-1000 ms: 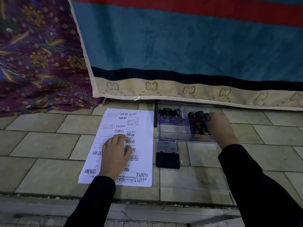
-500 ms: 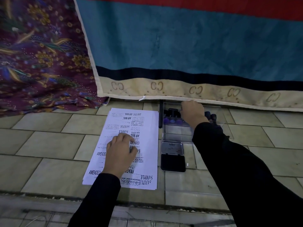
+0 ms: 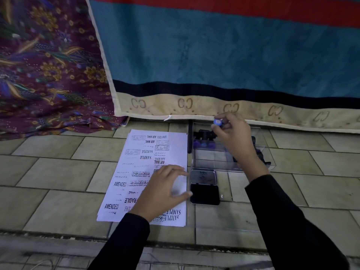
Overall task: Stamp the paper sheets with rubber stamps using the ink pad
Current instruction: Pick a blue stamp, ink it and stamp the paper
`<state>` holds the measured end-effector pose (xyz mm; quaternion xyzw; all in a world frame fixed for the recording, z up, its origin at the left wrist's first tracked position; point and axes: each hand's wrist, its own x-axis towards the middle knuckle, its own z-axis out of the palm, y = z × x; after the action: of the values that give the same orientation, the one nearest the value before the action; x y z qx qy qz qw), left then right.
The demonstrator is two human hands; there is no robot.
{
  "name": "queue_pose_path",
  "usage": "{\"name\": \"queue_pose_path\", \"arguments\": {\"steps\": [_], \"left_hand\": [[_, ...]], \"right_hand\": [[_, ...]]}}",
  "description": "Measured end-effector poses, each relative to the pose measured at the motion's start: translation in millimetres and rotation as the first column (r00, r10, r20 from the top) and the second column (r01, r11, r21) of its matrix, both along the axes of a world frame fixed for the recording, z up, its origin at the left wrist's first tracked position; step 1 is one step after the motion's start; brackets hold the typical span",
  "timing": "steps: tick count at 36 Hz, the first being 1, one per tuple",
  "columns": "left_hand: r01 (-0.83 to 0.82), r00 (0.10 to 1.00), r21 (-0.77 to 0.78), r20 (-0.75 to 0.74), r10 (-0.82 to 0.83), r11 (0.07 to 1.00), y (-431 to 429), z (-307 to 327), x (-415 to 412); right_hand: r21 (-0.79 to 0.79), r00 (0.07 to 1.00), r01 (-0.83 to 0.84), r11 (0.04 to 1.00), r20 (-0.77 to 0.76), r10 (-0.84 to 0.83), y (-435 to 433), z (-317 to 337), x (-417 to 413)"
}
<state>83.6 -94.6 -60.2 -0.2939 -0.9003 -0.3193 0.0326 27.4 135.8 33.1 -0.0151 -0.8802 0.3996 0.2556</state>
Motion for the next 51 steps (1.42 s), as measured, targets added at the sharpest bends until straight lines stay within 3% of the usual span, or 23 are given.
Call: {"name": "queue_pose_path", "arguments": {"steps": [6,16,37,41,43,46,51], "left_hand": [[0.046,0.997,-0.068,-0.062,-0.05,0.997,19.9,-8.1,7.5],[-0.072,0.983,-0.094,-0.176,0.054,0.993,25.1,-11.5,9.1],[-0.042,0.997,-0.038,-0.06,0.039,0.998,19.7,-13.6,13.5],[-0.169,0.986,0.216,0.046,0.162,0.962,-1.0,-5.3,10.1],[-0.252,0.967,0.263,0.041,0.251,0.931,-14.8,-2.7,5.2],[-0.356,0.932,0.25,0.023,0.362,0.9,-32.8,-3.5,-3.9],[-0.434,0.898,0.05,-0.049,0.436,0.899,-48.5,-16.7,-11.0]], "right_hand": [[-0.097,0.989,-0.117,0.988,0.077,0.124,-27.2,-8.1,70.2],[0.133,0.982,-0.157,0.979,0.125,0.141,-38.3,-49.6,111.8],[0.131,0.975,-0.177,0.975,0.159,0.156,-34.2,-63.1,132.4],[0.093,0.981,-0.165,0.982,0.115,0.154,-39.8,-58.8,131.5],[0.052,0.979,-0.186,0.981,0.091,0.181,-46.6,-55.2,129.8],[0.045,0.96,-0.263,0.964,0.109,0.257,-60.3,-53.7,126.5],[0.098,0.922,-0.37,0.924,0.163,0.351,-80.9,-58.0,122.0]]}}
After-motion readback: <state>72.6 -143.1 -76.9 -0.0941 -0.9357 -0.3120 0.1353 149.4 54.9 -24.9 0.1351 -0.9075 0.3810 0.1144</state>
